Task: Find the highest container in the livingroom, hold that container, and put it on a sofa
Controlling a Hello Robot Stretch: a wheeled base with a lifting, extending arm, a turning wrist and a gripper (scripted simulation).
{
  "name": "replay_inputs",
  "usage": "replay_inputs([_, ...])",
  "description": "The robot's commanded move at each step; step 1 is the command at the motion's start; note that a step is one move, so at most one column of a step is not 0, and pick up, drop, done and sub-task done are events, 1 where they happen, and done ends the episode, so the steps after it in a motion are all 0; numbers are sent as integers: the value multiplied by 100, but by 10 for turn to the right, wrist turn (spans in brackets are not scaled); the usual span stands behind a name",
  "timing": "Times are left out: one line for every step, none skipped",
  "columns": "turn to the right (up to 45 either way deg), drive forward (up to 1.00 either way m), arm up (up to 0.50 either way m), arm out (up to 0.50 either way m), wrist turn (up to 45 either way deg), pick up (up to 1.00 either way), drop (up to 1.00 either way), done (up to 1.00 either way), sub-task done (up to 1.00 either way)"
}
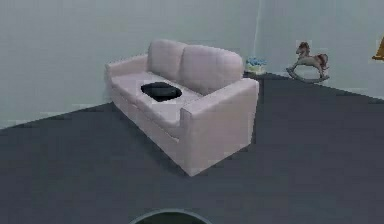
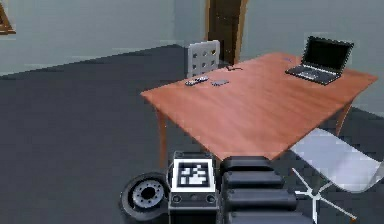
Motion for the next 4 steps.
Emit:
replay_inputs([-300,0,0,0,0,0,0,0,0])
replay_inputs([0,100,0,0,0,0,0,0,0])
replay_inputs([-30,0,0,0,0,0,0,0,0])
replay_inputs([0,100,0,0,0,0,0,0,0])
